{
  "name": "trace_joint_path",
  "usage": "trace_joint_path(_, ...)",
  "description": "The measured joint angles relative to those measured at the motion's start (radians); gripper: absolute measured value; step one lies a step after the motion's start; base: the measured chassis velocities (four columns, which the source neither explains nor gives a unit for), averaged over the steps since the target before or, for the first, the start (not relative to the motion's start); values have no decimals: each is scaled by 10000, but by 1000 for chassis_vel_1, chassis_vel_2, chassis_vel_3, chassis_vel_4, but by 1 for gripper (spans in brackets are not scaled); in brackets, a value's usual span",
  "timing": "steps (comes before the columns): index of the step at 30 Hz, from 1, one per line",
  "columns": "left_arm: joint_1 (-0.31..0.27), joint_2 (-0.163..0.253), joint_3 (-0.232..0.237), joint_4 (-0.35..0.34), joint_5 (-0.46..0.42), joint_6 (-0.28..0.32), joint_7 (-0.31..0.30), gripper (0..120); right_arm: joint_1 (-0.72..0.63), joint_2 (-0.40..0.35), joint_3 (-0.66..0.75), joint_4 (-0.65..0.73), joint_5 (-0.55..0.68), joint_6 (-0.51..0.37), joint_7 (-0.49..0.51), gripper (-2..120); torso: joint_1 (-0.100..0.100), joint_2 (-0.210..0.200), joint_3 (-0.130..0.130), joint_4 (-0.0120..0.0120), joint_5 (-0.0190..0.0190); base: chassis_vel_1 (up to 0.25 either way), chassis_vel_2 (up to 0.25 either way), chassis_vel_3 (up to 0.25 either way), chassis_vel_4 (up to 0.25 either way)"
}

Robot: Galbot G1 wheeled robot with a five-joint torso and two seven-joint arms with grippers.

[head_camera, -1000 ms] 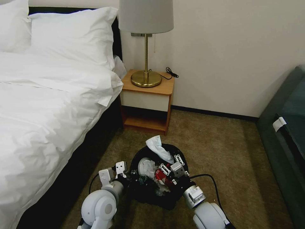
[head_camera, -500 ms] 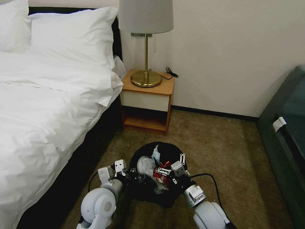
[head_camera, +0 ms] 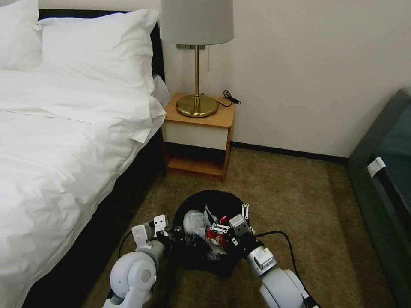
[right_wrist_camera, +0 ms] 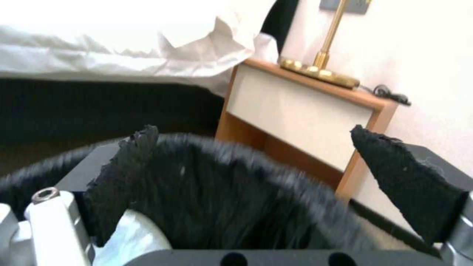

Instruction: Pick up the trash bin, then pick up the garbage on the floor and place it into the trash bin.

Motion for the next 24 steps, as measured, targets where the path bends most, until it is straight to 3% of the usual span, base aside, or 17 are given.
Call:
trace_joint_path(15, -19, -119, 13, 242, 209, -1, 163, 0, 592, -824, 944, 1676, 787, -702, -80, 100, 0, 0, 0, 0, 0, 0, 0, 0, 0)
trace_joint_path(24, 60, -90, -236, 152, 189, -2, 177, 0, 204, -285, 1720, 1826, 768, -722, 395, 100, 0, 0, 0, 0, 1, 0, 0, 0, 0)
